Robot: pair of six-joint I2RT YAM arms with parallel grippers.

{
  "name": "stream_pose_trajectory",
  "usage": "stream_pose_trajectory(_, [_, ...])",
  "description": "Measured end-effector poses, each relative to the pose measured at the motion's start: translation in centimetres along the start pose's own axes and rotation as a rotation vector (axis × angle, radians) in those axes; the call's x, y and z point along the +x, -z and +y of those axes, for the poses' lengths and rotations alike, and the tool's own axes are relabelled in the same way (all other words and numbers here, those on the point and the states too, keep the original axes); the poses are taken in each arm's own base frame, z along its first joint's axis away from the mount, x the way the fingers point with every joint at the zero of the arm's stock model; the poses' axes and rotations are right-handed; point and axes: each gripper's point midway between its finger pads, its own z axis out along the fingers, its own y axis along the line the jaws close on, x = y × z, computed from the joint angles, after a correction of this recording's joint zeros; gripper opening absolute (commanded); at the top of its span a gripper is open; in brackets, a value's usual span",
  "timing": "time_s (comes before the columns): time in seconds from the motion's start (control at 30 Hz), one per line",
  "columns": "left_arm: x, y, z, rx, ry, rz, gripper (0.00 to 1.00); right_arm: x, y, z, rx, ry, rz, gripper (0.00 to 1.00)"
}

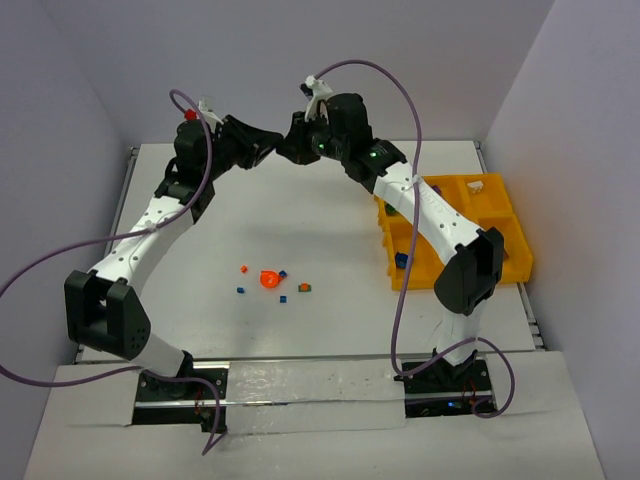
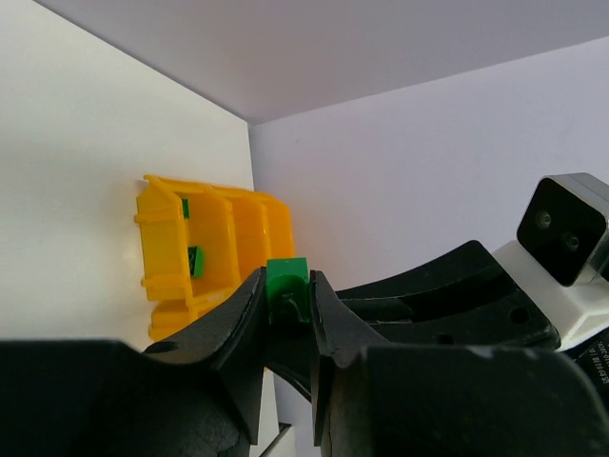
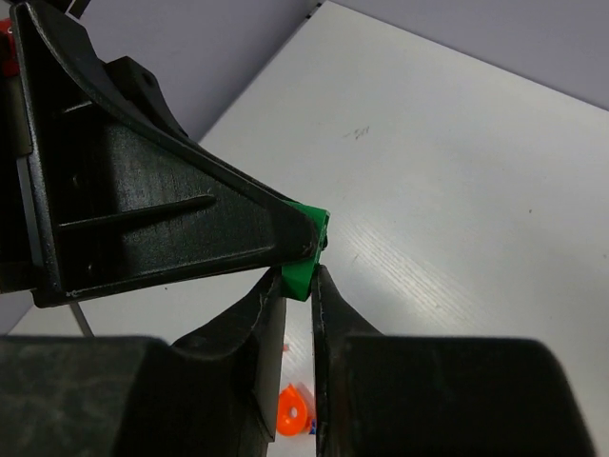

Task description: Sort the legos into containers by color

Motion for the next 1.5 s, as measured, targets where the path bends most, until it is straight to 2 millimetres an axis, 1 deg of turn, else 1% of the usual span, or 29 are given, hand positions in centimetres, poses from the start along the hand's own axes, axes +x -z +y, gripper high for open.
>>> stream_pose_trajectory(0.07, [0.0, 0.0, 0.1, -0.002, -0.004, -0.005, 0.06, 0.0, 0.0, -0.2, 0.007, 0.013, -0.001, 0.0])
stream_pose_trajectory(0.13, [-0.1, -0.1, 0.1, -0.004, -0.013, -0.008, 0.31, 0.0, 0.0, -0.3, 0.01, 0.021, -0.002, 0.0])
stream_pose_trajectory(0.17, [0.0, -0.1, 0.1, -0.004, -0.018, -0.009, 0.4, 0.0, 0.0, -0.3, 0.011, 0.026, -0.001, 0.0])
stream_pose_trajectory(0.2, [0.0, -0.1, 0.2, -0.006, -0.025, -0.009, 0.54, 0.0, 0.0, -0.3, 0.012, 0.031, -0.001, 0.0])
stream_pose_trajectory(0.23, [0.0, -0.1, 0.3, -0.009, -0.03, -0.008, 0.77, -0.1, 0.0, -0.4, 0.013, 0.034, -0.003, 0.0])
stream_pose_trajectory(0.27, [0.1, -0.1, 0.4, -0.013, -0.035, -0.007, 0.96, -0.2, 0.0, -0.5, 0.014, 0.037, -0.007, 0.0])
stream_pose_trajectory(0.3, [0.1, -0.1, 0.5, -0.018, -0.041, -0.006, 0.99, -0.3, 0.0, -0.6, 0.016, 0.039, -0.011, 0.0])
stream_pose_trajectory(0.43, [0.1, -0.1, 1.2, -0.043, -0.056, -0.007, 0.99, 0.1, 0.2, -1.4, 0.027, 0.044, -0.009, 0.0])
stream_pose_trajectory(0.5, [0.1, -0.1, 1.5, -0.054, -0.072, -0.011, 0.99, 0.6, 0.4, -1.8, 0.034, 0.046, 0.002, 0.0])
stream_pose_trajectory(0.6, [-0.2, 0.0, 2.0, -0.07, -0.104, -0.017, 0.99, 2.3, 1.0, -2.7, 0.046, 0.05, 0.034, 0.0])
stream_pose_trajectory(0.7, [-0.7, 0.2, 2.6, -0.082, -0.154, -0.019, 0.99, 4.4, 2.6, -4.5, 0.073, 0.045, 0.083, 0.0])
stream_pose_trajectory(0.73, [-1.0, 0.3, 2.7, -0.086, -0.176, -0.021, 0.99, 5.0, 3.3, -5.5, 0.09, 0.041, 0.097, 0.0])
stream_pose_trajectory(0.8, [-2.0, 0.6, 2.8, -0.092, -0.241, -0.031, 0.99, 6.3, 5.4, -8.3, 0.148, 0.028, 0.123, 0.0])
stream_pose_trajectory(0.9, [-3.1, 1.2, 2.9, -0.099, -0.349, -0.047, 0.99, 7.5, 9.3, -14.2, 0.277, 0.003, 0.142, 0.0])
stream_pose_trajectory(1.0, [-3.1, 1.9, 3.5, -0.123, -0.449, -0.03, 0.99, 9.0, 13.4, -19.5, 0.412, -0.028, 0.174, 0.0])
stream_pose_trajectory(1.07, [-3.0, 2.1, 4.0, -0.138, -0.509, -0.014, 0.99, 9.6, 15.2, -21.7, 0.467, -0.029, 0.201, 0.0])
stream_pose_trajectory(1.1, [-2.9, 2.2, 4.3, -0.147, -0.532, -0.007, 0.99, 10.0, 15.8, -22.3, 0.481, -0.027, 0.218, 0.0])
stream_pose_trajectory(1.17, [-2.9, 2.5, 5.0, -0.167, -0.583, 0.011, 0.99, 10.7, 16.4, -23.0, 0.491, -0.014, 0.254, 0.0])
stream_pose_trajectory(1.23, [-2.9, 2.7, 5.8, -0.19, -0.626, 0.028, 0.99, 11.4, 16.4, -23.5, 0.491, -0.001, 0.296, 0.0])
stream_pose_trajectory(1.33, [-2.9, 3.1, 7.1, -0.232, -0.673, 0.053, 0.99, 12.6, 15.5, -25.2, 0.489, 0.009, 0.356, 0.0])
stream_pose_trajectory(1.5, [-3.5, 3.8, 8.8, -0.291, -0.729, 0.07, 0.99, 16.1, 14.6, -28.0, 0.504, -0.029, 0.475, 0.0])
